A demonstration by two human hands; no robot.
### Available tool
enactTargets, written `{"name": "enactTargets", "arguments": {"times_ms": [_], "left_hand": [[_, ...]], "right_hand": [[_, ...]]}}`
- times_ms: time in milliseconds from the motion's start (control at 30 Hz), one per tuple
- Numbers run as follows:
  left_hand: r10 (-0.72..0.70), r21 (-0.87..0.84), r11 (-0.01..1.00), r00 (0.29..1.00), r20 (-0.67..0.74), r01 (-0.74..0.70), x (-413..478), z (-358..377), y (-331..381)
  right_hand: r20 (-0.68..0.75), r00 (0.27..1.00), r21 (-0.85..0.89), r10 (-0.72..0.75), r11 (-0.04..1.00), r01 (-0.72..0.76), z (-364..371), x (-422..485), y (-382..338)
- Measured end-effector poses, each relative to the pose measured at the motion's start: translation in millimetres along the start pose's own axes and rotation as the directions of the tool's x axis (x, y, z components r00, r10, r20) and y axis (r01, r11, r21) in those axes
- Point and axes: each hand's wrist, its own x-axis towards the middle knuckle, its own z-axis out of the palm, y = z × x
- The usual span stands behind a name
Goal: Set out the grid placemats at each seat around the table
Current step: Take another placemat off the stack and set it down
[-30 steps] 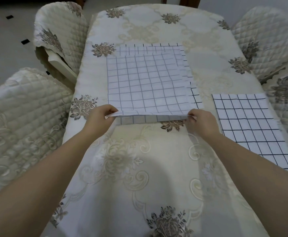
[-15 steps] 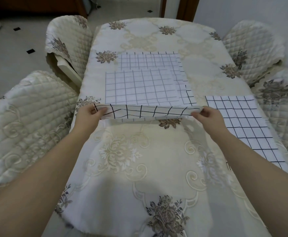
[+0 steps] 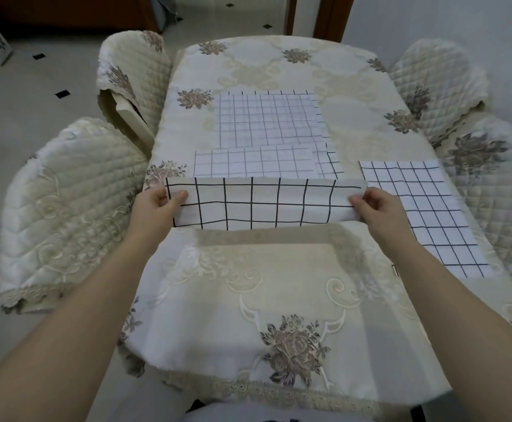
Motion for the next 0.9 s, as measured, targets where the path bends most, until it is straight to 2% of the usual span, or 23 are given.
{"name": "enactTargets", "arguments": {"times_ms": [167,367,533,700,900], "left_hand": [[0.009,0.052,0.999,0.999,0.041,-0.011,-36,-4,-10],[-0.073,0.031,0.997,0.994,0.087,0.070,-52,-10,-29],[-0.130,0.103,0.988,0.985,0.117,0.119,-47,-14,-48],[-0.153,0.149,0.978,0.987,0.056,0.143,-32,-5,-53],[-0.140,0.294,0.945,0.989,-0.034,0.144,5,13,-59]], "right_hand": [[0.047,0.999,0.026,0.026,0.999,-0.028,-8,-36,10],[0.070,0.994,0.017,0.089,0.996,-0.091,-12,-57,29],[0.095,0.988,-0.045,0.122,0.992,-0.118,-4,-58,42],[0.048,0.991,-0.113,0.125,0.986,-0.119,8,-43,54],[0.013,0.991,-0.208,0.133,0.970,-0.128,25,-6,62]]}}
